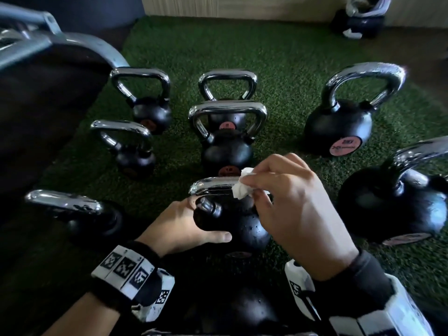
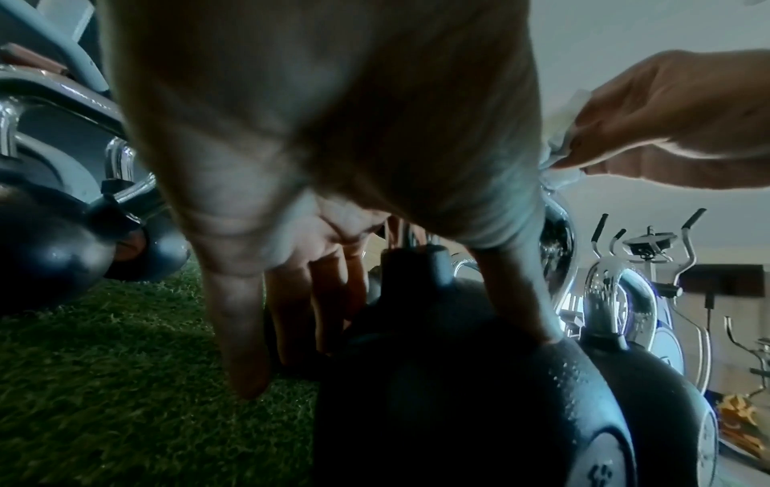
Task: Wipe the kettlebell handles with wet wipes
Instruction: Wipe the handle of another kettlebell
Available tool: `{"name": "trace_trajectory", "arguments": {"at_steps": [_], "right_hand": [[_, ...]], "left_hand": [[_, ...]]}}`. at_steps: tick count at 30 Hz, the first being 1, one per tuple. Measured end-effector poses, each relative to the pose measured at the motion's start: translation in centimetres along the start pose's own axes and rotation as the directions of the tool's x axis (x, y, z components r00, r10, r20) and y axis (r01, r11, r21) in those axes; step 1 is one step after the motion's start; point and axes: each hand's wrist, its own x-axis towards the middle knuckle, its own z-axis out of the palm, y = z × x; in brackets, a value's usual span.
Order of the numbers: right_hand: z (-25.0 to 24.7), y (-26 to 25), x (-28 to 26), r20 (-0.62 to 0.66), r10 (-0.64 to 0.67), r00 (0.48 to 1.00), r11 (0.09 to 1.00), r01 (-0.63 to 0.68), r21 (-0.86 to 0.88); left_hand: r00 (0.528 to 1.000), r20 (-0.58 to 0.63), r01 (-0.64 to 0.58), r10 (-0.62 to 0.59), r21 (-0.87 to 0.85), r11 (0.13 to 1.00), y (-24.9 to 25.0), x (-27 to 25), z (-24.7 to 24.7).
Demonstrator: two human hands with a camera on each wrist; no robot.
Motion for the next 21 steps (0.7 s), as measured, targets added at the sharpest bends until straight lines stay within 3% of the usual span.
{"name": "trace_trajectory", "arguments": {"at_steps": [6, 11, 16, 21], "right_hand": [[-0.9, 1.9, -1.5, -0.122, 0.174, 0.977, 0.977, -0.186, -0.103], [0.1, 0.8, -1.8, -0.156, 0.146, 0.977, 0.987, -0.155, -0.047], [-0.6, 3.4, -4.1, -0.277, 0.331, 0.902, 0.939, -0.344, 0.001], [-0.1, 3.3, -4.6, -0.287, 0.384, 0.878, 0.920, -0.389, 0.040]], "left_hand": [[0.998, -0.015, -0.067, 0.066, -0.026, 0.997, -0.2, 0.6, 0.1], [0.998, -0.020, -0.067, 0.065, -0.064, 0.996, -0.4, 0.8, 0.4], [0.999, -0.012, -0.051, 0.050, -0.066, 0.997, -0.3, 0.7, 0.2], [0.998, -0.018, -0.060, 0.059, -0.061, 0.996, -0.4, 0.5, 0.4]]}}
